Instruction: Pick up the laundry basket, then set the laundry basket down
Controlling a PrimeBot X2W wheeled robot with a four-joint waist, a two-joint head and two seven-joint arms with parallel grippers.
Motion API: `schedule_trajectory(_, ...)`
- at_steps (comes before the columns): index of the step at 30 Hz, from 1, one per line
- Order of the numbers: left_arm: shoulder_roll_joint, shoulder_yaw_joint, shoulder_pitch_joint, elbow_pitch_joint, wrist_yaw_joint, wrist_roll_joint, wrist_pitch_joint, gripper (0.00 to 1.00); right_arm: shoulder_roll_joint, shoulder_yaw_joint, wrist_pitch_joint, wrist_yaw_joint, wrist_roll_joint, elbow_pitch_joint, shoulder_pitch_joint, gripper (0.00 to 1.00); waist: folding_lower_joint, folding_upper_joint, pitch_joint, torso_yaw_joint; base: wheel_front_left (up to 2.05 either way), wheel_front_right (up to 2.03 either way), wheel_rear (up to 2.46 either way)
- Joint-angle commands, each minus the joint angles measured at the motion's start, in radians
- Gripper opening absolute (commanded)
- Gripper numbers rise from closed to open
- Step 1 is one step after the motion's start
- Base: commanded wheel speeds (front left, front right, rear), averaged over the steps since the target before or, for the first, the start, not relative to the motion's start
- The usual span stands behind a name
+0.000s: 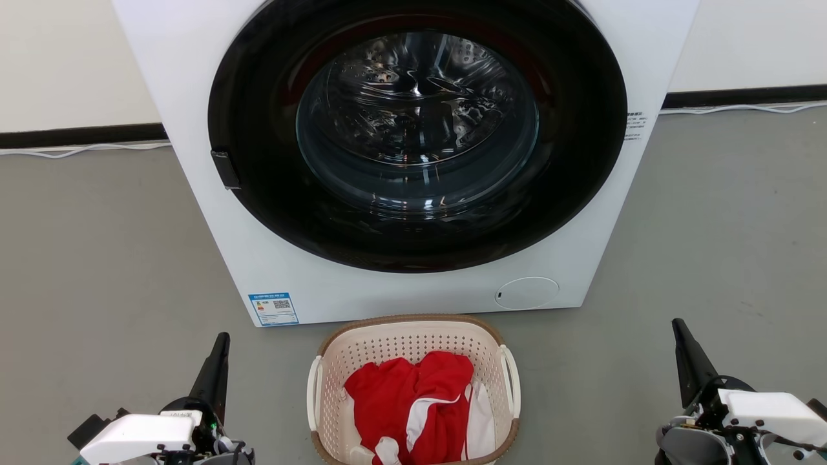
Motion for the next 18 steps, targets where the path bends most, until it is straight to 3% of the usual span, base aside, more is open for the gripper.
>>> schedule_trajectory(1,0.010,0.029,-0.056,-0.022,-0.010,0.002,0.006,0.00,-0.003,0.019,0.010,0.007,-0.009,-0.025,-0.042,0.00,0.0000,0.0000,0.000,0.000,0.00,0.00,0.00)
schedule_trajectory(7,0.010,0.029,-0.056,-0.022,-0.010,0.002,0.006,0.00,-0.003,0.019,0.010,0.007,-0.009,-0.025,-0.042,0.00,0.0000,0.0000,0.000,0.000,0.00,0.00,0.00)
schedule_trajectory(8,0.000,0.000,0.000,0.000,0.000,0.000,0.000,1.00,0.000,0.000,0.000,0.000,0.000,0.000,0.000,0.66,0.0000,0.0000,0.000,0.000,0.00,0.00,0.00)
schedule_trajectory(10,-0.004,0.000,0.010,0.021,0.003,0.000,-0.002,1.00,0.002,0.003,0.000,0.000,0.000,0.018,0.012,0.65,0.0000,0.0000,0.000,0.000,0.00,0.00,0.00)
schedule_trajectory(12,-0.008,-0.003,0.023,0.033,0.003,0.003,-0.005,1.00,0.004,0.008,-0.003,0.000,0.000,0.030,0.024,1.00,0.0000,0.0000,0.000,0.000,0.00,0.00,0.00)
schedule_trajectory(18,-0.007,-0.010,0.029,0.014,0.010,0.025,-0.022,1.00,0.003,0.023,-0.021,0.000,-0.011,0.021,0.027,1.00,0.0022,0.0000,-0.003,0.000,0.00,0.00,0.00)
